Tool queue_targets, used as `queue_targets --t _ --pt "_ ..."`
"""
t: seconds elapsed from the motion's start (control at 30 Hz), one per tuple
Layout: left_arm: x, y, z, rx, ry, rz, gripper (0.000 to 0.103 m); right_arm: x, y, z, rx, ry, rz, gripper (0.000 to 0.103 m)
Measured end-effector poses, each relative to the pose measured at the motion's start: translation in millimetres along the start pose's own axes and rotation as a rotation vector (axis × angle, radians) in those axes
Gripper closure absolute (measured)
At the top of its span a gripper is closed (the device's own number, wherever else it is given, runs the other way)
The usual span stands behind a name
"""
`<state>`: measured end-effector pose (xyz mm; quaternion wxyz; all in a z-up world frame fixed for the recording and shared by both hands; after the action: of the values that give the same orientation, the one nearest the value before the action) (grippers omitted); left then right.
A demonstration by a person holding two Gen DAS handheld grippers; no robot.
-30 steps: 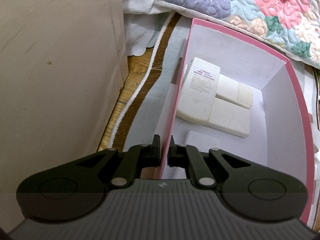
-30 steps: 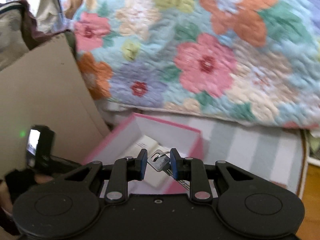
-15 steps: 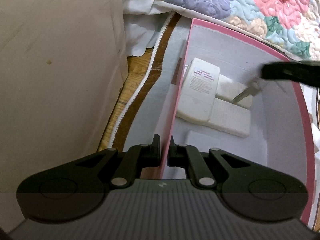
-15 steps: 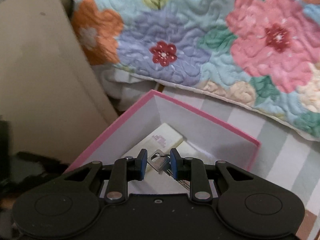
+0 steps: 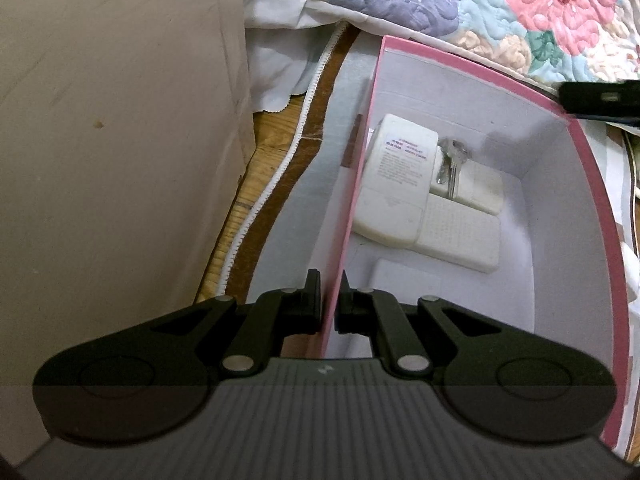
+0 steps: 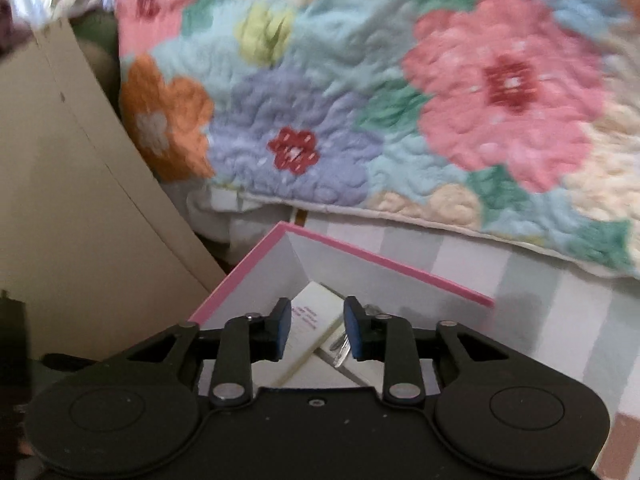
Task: Organize rigid objects
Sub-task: 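Carry the keys into the pink box and release them on a power bank, then move the right tool to the pile and grasp the white charger cube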
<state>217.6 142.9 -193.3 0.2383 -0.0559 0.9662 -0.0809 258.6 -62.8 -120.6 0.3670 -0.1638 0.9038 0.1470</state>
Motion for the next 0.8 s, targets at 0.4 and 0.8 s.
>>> queue_targets --t 0.4,0.8 --pt "1 0 -1 -0.005 0.001 0.009 0.097 48 -51 -118 0.148 0.066 0.175 0.056" --pt "1 1 -1 -0.004 0.000 0.002 0.097 125 -92 -115 0.195 0.190 0.348 0.051"
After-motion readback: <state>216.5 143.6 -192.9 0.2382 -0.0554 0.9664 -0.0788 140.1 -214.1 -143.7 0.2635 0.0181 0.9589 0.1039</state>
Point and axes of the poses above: each gripper's, at about its wrist camera, not at the fingertips, and z roughly the way its jaws point, y to its left, x to its underside, the point moved 7 cm from there along z, roughly the way its jaws point, and after that the axes turned 12 degrees about -z, right-handed, at the moved point
